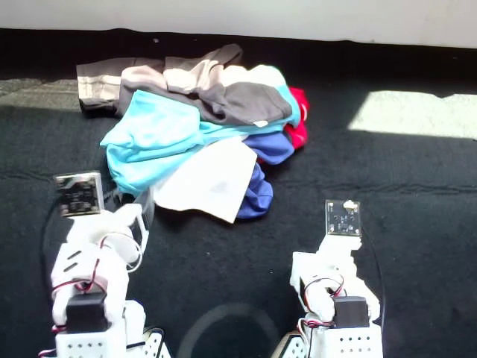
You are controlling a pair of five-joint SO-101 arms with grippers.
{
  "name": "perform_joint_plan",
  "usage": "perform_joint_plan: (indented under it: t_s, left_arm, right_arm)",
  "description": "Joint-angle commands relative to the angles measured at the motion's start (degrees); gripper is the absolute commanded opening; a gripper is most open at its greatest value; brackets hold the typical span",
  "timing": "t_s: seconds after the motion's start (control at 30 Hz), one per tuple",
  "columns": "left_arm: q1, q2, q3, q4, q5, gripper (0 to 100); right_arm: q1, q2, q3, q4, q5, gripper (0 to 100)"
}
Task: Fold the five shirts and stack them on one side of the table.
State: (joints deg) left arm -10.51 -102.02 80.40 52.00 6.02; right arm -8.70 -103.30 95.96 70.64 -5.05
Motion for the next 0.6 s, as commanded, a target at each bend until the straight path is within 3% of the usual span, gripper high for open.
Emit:
perform_joint_plan:
  t_s: [0.0,0.43,0.57]
  left_arm:
    - [1.63,6.81,-9.63,2.11,1.58,32]
    - [7.60,67.56,-45.14,2.90,3.16,33]
    - [9.63,80.31,-51.91,2.90,3.16,42]
  right_arm:
    - [0.66,-0.48,7.43,0.31,-0.18,5.5]
    - [0.66,-0.48,7.43,0.31,-0.18,5.5]
    - [0.66,-0.48,7.43,0.31,-0.18,5.5]
